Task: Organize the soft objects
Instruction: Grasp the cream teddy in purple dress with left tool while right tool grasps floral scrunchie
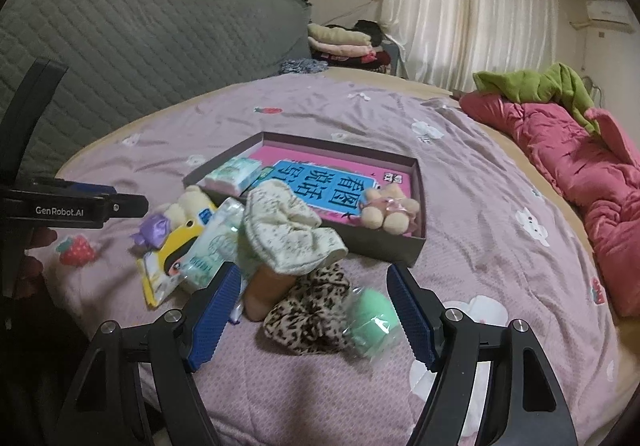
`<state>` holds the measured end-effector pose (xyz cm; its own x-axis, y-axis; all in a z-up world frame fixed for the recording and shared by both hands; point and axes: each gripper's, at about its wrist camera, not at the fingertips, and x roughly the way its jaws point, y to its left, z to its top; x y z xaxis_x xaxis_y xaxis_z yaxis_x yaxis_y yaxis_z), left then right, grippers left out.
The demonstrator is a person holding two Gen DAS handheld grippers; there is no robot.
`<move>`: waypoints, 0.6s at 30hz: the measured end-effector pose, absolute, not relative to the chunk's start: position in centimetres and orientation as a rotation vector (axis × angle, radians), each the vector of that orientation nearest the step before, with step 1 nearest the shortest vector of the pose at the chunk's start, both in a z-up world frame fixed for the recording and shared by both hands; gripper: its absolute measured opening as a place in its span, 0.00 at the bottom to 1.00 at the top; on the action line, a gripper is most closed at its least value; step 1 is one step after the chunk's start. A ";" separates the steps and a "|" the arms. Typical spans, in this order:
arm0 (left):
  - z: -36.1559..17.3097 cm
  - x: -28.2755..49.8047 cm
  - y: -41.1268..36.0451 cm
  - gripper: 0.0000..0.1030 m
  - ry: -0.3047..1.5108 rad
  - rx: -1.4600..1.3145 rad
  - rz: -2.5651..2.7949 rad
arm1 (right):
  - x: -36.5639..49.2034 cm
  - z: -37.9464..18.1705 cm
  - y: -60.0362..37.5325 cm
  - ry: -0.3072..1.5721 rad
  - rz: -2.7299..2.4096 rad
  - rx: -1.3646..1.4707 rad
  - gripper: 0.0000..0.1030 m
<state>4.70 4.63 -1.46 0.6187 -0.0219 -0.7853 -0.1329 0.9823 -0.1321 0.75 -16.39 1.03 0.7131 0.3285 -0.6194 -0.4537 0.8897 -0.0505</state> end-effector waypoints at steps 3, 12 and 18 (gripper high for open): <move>-1.7 4.5 4.7 0.61 0.912 -0.180 0.067 | 0.3 1.0 -15.8 0.646 0.446 -0.223 0.74; -3.2 4.1 5.5 0.61 0.955 -0.186 0.073 | 0.1 0.3 -14.6 0.655 0.465 -0.261 0.74; -4.2 4.6 5.9 0.61 0.969 -0.198 0.079 | 0.7 -0.4 -14.2 0.659 0.466 -0.279 0.74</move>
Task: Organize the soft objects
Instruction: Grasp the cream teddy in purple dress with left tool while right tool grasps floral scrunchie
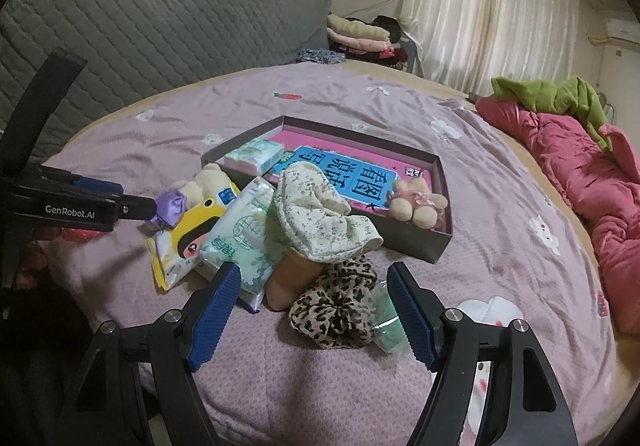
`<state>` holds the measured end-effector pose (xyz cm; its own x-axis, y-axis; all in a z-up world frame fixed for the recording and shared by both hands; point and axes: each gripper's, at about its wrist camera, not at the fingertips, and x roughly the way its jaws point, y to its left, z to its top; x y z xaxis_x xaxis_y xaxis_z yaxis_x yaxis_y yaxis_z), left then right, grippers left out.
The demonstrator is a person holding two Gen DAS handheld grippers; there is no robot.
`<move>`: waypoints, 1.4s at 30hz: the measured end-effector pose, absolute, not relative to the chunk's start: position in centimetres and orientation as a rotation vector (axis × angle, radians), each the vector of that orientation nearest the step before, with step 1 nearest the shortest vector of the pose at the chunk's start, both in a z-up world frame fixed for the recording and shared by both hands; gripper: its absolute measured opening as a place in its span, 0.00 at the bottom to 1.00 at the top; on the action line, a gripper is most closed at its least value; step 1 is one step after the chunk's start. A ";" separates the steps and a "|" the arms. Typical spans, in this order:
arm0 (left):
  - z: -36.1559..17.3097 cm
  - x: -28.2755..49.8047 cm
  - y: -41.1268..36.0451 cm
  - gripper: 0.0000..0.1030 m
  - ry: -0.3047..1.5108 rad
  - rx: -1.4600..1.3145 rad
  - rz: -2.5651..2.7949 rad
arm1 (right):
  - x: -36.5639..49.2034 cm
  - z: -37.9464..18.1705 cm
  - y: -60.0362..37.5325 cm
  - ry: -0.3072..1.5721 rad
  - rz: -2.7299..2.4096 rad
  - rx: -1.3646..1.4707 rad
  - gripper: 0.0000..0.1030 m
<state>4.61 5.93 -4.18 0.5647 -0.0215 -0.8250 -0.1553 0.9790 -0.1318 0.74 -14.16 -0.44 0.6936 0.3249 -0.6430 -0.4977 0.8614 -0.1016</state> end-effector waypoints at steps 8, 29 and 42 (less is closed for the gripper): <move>-5.5 5.9 7.3 0.61 0.989 -0.236 0.072 | 1.6 -1.2 -14.0 0.654 0.455 -0.297 0.74; -8.5 10.9 7.8 0.63 1.047 -0.295 -0.042 | 4.5 -2.5 -13.4 0.668 0.444 -0.293 0.74; -8.9 12.5 7.1 0.52 1.031 -0.284 -0.092 | 7.5 -3.0 -11.6 0.608 0.394 -0.401 0.75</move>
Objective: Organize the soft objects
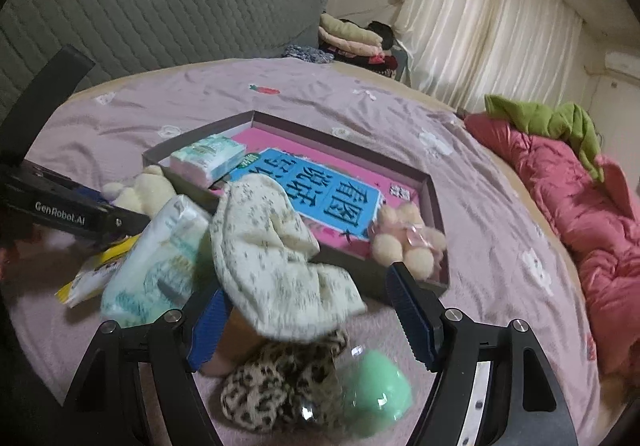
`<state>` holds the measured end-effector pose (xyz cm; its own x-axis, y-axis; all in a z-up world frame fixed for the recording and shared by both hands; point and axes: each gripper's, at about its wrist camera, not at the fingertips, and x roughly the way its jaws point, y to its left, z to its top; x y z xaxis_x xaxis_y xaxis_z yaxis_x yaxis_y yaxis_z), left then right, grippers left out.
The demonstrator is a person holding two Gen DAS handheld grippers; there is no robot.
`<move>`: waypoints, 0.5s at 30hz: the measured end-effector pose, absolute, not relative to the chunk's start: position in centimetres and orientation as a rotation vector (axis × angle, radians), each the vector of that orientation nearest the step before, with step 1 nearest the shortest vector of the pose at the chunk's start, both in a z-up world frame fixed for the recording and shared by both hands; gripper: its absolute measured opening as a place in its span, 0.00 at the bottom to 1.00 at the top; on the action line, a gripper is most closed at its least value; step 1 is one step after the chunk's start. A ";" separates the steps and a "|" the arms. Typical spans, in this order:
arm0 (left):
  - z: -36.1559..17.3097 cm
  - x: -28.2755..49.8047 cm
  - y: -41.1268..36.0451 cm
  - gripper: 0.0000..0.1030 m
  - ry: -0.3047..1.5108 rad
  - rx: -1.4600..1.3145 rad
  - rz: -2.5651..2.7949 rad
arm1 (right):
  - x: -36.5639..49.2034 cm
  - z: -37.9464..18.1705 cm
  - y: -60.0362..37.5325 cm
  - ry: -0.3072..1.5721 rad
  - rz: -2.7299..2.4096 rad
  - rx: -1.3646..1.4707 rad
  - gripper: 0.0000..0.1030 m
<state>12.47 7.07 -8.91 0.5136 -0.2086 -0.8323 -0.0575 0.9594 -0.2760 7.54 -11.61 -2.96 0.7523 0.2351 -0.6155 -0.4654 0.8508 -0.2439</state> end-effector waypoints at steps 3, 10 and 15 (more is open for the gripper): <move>-8.9 12.4 6.9 0.44 1.024 -0.297 -0.117 | 7.9 -2.9 -11.2 0.593 0.404 -0.406 0.51; -8.7 12.0 6.8 0.35 1.006 -0.317 -0.132 | 8.6 -2.6 -11.7 0.593 0.434 -0.343 0.11; -8.4 11.5 6.9 0.34 0.992 -0.326 -0.125 | 8.3 -1.5 -12.3 0.563 0.456 -0.289 0.11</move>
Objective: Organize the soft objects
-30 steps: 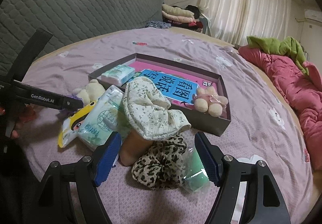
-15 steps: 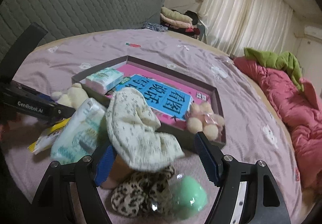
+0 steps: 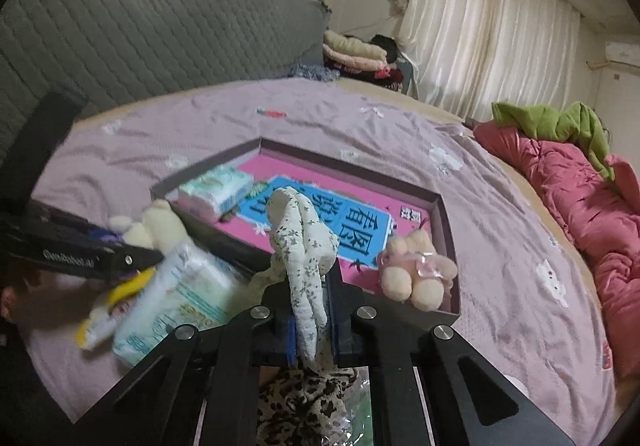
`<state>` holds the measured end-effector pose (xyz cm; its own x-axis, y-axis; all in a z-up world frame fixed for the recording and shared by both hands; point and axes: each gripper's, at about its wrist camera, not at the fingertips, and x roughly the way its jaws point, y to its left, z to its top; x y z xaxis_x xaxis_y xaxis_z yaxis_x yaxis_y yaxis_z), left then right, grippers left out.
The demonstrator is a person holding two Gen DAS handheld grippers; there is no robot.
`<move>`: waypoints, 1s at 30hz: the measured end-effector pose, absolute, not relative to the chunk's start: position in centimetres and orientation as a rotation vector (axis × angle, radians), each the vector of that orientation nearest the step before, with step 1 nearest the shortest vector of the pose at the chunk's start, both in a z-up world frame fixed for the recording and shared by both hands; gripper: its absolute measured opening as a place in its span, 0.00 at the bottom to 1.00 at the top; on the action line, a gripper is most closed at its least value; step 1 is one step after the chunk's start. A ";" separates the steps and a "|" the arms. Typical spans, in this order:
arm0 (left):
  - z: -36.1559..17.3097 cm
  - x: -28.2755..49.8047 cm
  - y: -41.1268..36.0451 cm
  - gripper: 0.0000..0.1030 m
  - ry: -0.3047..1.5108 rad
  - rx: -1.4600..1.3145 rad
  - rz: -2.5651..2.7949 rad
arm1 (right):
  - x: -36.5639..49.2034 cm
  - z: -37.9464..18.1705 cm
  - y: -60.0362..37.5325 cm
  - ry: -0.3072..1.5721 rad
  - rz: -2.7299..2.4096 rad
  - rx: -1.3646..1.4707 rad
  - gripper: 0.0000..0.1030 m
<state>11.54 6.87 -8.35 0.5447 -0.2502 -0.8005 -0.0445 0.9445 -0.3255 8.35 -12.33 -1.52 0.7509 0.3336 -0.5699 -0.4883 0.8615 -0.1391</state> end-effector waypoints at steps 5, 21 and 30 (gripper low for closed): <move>-7.0 10.7 7.1 0.33 0.967 -0.336 -0.102 | 8.2 -0.6 -12.5 0.536 0.459 -0.270 0.11; -0.6 10.5 4.4 0.33 0.856 -0.264 -0.067 | 7.9 3.1 -13.7 0.479 0.448 -0.174 0.11; 2.0 11.4 2.7 0.33 0.821 -0.240 -0.034 | 8.8 5.3 -12.9 0.472 0.439 -0.125 0.11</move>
